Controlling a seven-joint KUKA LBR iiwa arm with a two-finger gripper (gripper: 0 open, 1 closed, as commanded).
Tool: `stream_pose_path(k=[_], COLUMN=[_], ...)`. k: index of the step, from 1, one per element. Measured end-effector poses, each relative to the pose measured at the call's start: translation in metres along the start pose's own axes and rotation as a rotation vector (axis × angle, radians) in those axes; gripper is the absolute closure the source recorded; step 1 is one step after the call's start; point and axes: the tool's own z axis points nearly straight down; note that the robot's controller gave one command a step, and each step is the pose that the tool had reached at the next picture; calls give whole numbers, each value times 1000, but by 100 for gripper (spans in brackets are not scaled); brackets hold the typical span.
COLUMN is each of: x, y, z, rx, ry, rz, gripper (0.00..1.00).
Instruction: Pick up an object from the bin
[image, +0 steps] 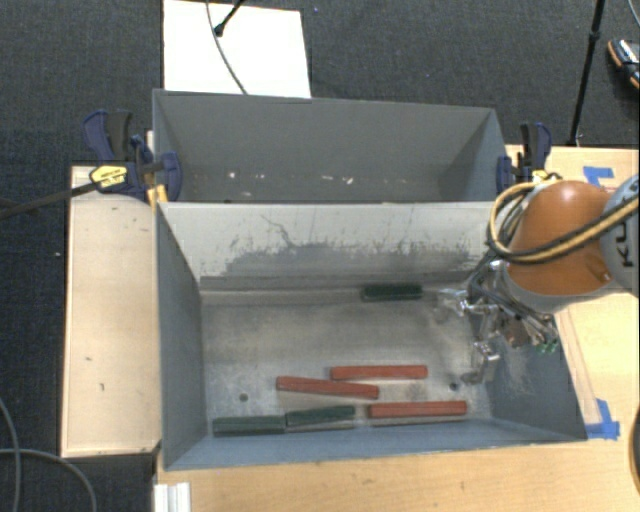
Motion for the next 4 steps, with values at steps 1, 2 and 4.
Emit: stream_pose_path(k=[1,2,4], x=[-28,-25,-22], y=[-1,24,52], z=[8,11,14], rx=[1,0,0], ry=[-2,-2,1], rz=[-52,-85,-139], gripper=[0,0,0])
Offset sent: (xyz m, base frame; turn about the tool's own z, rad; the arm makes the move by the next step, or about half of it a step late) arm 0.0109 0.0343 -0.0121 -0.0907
